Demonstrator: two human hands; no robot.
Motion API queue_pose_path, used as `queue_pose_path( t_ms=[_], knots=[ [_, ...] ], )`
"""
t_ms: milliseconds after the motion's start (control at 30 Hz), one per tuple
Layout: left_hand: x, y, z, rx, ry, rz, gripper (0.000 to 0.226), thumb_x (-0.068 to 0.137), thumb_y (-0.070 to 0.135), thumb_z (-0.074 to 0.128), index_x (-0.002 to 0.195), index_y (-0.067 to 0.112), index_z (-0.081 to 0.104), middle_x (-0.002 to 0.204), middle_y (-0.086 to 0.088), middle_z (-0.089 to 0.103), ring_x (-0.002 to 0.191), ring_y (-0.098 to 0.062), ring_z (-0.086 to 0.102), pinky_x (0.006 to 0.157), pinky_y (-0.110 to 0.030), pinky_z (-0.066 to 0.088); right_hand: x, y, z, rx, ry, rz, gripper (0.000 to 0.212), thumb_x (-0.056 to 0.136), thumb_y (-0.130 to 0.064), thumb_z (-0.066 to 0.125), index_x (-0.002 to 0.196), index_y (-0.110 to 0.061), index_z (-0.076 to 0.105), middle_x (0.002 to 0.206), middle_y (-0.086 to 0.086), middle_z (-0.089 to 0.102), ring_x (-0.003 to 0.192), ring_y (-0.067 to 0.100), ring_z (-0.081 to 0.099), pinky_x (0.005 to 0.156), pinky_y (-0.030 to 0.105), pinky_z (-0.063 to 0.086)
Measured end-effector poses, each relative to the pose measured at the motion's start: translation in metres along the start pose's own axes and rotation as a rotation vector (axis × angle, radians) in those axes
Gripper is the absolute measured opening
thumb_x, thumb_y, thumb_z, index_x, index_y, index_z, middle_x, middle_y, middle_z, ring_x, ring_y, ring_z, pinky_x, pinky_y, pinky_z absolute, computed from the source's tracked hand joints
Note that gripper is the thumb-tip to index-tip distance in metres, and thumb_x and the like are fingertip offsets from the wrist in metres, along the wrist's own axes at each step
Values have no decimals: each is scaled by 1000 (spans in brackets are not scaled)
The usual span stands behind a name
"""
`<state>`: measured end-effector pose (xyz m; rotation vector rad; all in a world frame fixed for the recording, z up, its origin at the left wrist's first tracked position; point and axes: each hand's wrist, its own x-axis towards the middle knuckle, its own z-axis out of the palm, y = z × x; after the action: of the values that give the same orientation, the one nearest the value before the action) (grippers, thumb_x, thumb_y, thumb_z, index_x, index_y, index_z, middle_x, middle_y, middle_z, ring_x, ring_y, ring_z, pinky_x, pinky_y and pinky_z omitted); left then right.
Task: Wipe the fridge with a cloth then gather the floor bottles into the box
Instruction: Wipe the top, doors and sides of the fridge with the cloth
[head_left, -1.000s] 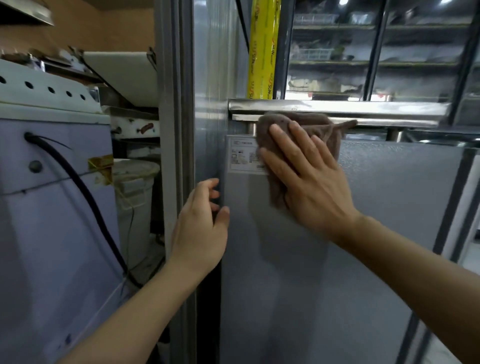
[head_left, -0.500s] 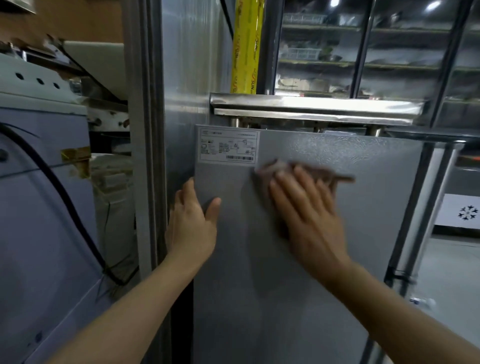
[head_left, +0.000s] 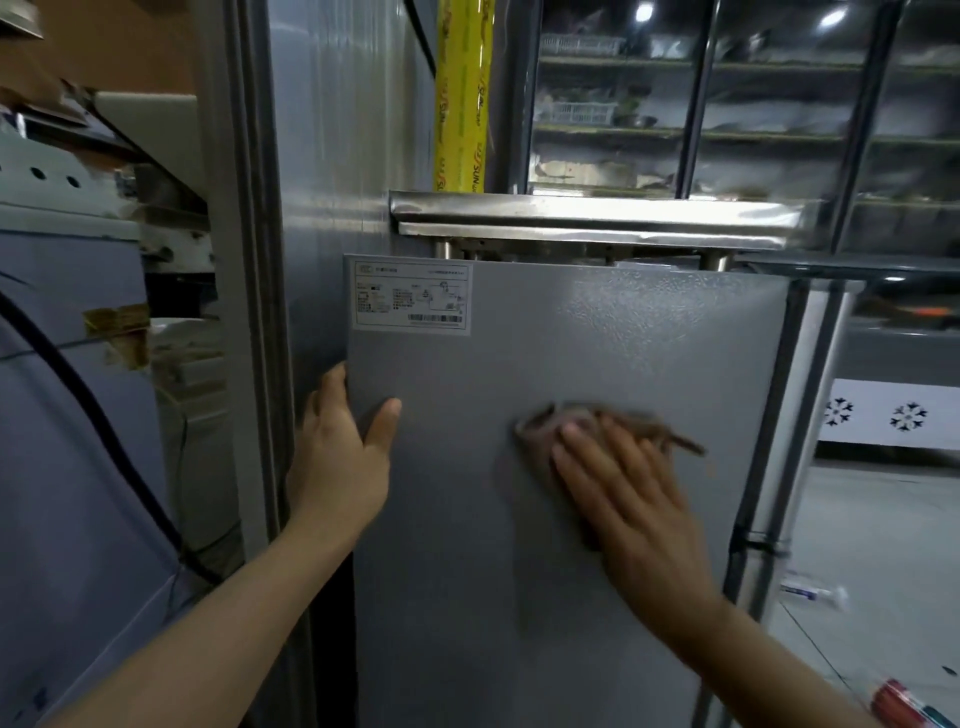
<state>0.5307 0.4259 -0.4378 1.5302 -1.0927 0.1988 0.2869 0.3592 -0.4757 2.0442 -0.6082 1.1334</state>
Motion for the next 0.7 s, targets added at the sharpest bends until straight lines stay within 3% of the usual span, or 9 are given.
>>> queue_pose_path(
  t_ms=[100,167,267,333,467,533,633,700],
  knots=[
    [0,-4,3,6,9,19,52,91,39,50,137,20,35,132,-10,48,116,-29,48,85,-36,37,49,32,-11,-9,183,204,54,91,-7,54,141,-5,34,150,15,29,139,39,25,115,52,19],
    [0,-5,5,11,30,29,52,91,38,50,137,19,35,132,-11,48,116,-30,48,86,-38,38,60,43,-9,-20,240,241,61,87,-4,63,142,-3,34,150,15,26,140,41,24,117,51,16],
    [0,-5,6,-6,48,27,51,91,37,51,136,19,37,131,-11,50,116,-30,50,89,-40,41,20,34,5,-39,236,223,58,87,-2,59,140,-4,36,148,17,28,138,42,25,116,51,17],
    [0,-5,6,-36,48,1,50,90,36,53,134,19,38,129,-12,53,115,-32,52,92,-45,44,-31,24,13,-72,134,212,63,81,3,53,140,-7,34,152,13,28,137,42,25,115,50,17],
    [1,-6,6,-65,37,-36,46,91,36,53,132,21,39,128,-12,55,113,-33,54,90,-40,42,-81,23,10,-84,-37,202,74,74,-3,36,145,-13,22,160,-2,0,144,32,12,115,46,13],
    [1,-6,8,-56,37,-36,44,91,35,53,131,22,39,128,-12,55,112,-33,54,87,-37,39,-60,30,1,-83,-13,252,71,78,-5,40,146,-9,21,159,2,4,146,28,8,117,45,10],
    [1,-7,9,-42,54,-32,44,92,34,53,131,21,40,128,-12,54,112,-33,54,83,-34,36,-2,57,-19,-111,168,445,58,88,-8,45,143,1,31,152,21,25,141,37,24,115,48,16],
    [1,-8,9,-33,59,-16,44,91,35,53,131,21,40,128,-12,55,112,-33,54,82,-34,36,25,78,-28,-148,234,490,56,89,-6,47,142,3,33,150,22,30,140,36,27,115,48,18]
  ],
)
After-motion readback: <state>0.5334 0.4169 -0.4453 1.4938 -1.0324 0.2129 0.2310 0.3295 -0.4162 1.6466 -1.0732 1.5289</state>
